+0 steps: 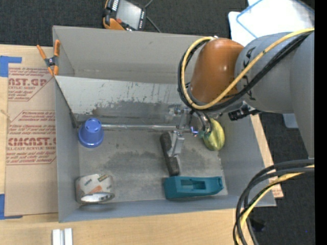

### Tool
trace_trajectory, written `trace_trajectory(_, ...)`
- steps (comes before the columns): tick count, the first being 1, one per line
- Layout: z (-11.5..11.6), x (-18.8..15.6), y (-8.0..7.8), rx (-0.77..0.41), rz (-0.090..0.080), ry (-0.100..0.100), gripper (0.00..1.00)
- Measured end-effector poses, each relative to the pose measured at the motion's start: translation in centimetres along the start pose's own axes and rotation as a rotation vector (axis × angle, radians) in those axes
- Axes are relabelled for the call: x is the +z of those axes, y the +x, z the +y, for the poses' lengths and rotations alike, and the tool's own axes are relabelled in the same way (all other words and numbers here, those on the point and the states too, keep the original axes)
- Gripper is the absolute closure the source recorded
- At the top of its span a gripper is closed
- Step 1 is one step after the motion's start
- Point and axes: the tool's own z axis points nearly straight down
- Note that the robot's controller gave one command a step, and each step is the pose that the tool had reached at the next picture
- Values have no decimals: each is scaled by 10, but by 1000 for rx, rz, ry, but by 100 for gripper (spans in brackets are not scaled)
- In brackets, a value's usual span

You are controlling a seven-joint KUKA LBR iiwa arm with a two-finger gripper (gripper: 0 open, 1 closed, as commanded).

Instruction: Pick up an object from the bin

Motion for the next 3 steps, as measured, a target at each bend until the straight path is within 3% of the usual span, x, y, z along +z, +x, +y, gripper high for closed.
trace_trajectory(2, -7, 7, 4, 177, -4, -1, 0)
trace_trajectory(3, -56, 61, 3, -118, -6, 0, 0)
